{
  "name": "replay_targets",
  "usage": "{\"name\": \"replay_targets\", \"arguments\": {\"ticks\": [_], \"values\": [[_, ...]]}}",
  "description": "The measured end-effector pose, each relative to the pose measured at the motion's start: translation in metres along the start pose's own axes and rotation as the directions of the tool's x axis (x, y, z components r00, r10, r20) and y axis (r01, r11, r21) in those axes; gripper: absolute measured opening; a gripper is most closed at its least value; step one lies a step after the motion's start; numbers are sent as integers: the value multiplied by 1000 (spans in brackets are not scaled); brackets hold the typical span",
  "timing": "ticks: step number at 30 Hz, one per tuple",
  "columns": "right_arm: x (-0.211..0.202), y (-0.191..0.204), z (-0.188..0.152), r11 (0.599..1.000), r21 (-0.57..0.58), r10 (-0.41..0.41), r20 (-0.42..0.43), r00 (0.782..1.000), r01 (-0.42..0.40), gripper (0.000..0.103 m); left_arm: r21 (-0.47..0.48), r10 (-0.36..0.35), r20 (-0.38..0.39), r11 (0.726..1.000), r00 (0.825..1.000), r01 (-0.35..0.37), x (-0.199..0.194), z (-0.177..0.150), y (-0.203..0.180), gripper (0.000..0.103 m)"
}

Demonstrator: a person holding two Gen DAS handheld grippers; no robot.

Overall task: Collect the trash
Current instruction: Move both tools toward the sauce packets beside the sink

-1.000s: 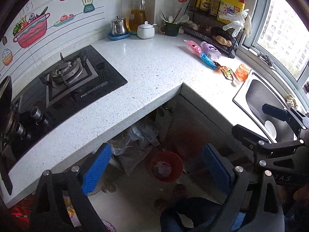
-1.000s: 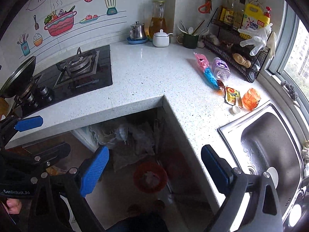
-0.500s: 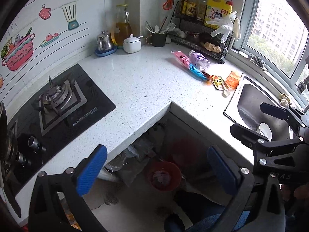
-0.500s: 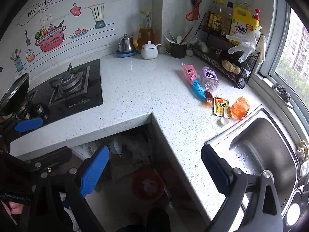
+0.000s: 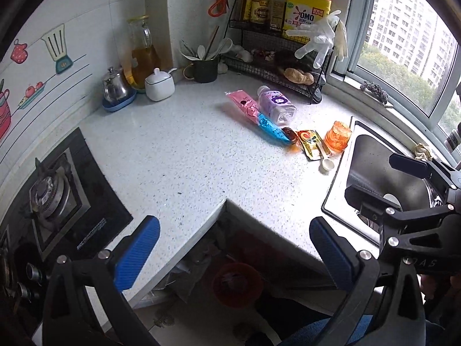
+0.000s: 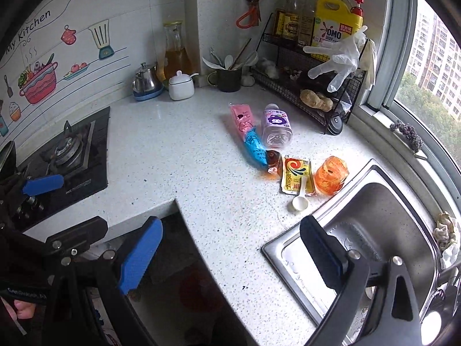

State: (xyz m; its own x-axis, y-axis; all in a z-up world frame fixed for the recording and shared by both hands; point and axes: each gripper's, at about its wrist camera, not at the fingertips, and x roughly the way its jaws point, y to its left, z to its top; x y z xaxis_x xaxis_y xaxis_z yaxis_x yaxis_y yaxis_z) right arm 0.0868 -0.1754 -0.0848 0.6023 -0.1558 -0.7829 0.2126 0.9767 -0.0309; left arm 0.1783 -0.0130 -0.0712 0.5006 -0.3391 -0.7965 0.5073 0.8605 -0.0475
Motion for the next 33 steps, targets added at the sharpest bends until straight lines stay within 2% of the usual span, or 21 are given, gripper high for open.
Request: {"name": "replay_targets", "arguments": {"ticks": [12, 18, 26, 33], "values": [[39, -81, 35, 991, 84, -98, -48, 994, 102, 96, 79, -88, -65, 993, 994, 93, 81, 76, -49, 103], [64, -121, 46, 982, 138, -113, -99, 989, 126, 96, 109, -81, -97, 990, 992, 92, 121, 106, -72, 103], [104, -163, 55, 975, 174, -109, -153, 982, 135, 96, 131, -83, -156, 986, 984, 104, 181, 133, -95, 103], [144, -181, 55, 975, 182, -91, -198, 976, 128, 96, 116, -80, -219, 987, 973, 107, 228, 140, -100, 103]]}}
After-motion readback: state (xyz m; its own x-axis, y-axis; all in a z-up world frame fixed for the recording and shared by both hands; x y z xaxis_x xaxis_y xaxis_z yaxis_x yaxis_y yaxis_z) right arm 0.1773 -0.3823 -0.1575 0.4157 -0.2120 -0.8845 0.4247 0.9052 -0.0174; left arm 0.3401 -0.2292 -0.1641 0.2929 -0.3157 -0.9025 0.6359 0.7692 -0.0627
